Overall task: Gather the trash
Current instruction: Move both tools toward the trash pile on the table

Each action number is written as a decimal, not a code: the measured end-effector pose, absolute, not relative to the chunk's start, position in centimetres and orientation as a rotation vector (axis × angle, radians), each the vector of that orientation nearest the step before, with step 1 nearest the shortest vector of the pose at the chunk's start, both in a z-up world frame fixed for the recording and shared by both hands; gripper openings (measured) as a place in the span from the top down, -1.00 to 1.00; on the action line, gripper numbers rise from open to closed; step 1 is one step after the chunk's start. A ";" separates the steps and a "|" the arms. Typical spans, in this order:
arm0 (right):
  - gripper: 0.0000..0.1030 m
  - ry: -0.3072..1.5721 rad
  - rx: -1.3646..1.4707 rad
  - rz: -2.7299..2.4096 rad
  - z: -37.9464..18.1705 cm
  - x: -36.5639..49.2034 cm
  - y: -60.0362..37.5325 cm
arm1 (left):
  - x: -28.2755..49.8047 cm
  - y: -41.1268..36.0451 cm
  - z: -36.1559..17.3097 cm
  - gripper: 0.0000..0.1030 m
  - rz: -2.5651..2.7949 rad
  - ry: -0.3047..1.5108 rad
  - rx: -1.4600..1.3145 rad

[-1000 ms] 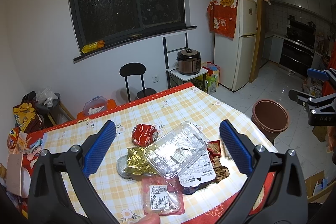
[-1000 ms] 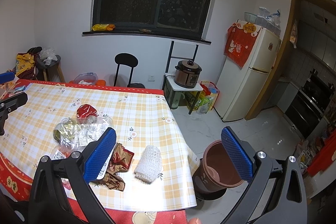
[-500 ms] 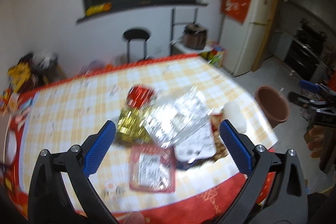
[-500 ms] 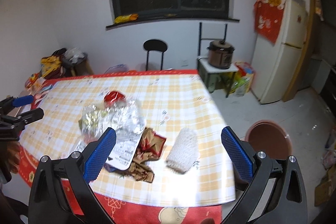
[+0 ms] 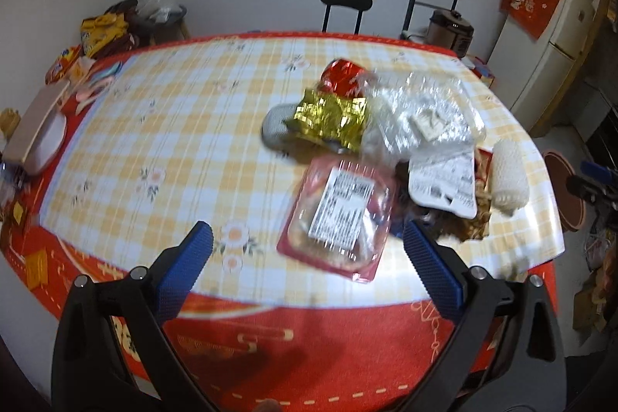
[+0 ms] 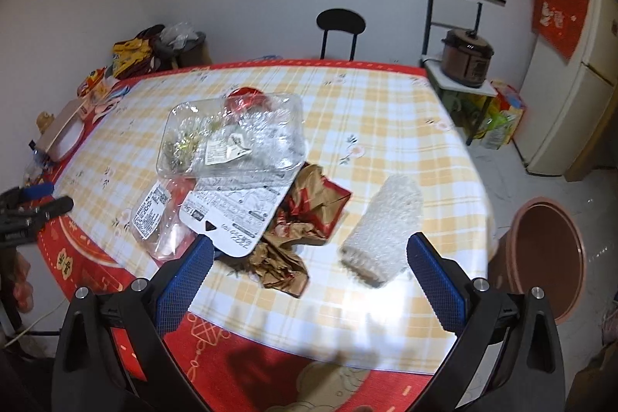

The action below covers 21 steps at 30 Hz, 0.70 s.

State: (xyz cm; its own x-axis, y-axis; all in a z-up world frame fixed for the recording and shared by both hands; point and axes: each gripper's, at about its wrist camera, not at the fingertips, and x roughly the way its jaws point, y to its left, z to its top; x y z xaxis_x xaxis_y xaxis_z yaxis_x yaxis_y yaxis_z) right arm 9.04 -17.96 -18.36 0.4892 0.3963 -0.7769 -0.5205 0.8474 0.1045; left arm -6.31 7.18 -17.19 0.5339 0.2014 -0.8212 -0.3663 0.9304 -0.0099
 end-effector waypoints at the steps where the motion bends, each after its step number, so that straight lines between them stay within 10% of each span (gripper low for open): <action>1: -0.92 0.912 -0.148 0.566 -18.6 9.1 -17.5 | -6.6 7.2 -17.5 -0.89 0.344 0.960 -0.186; 21: -0.73 1.166 -0.053 0.645 -26.0 4.7 -5.3 | -4.4 16.9 -22.8 -0.67 0.179 1.014 -0.224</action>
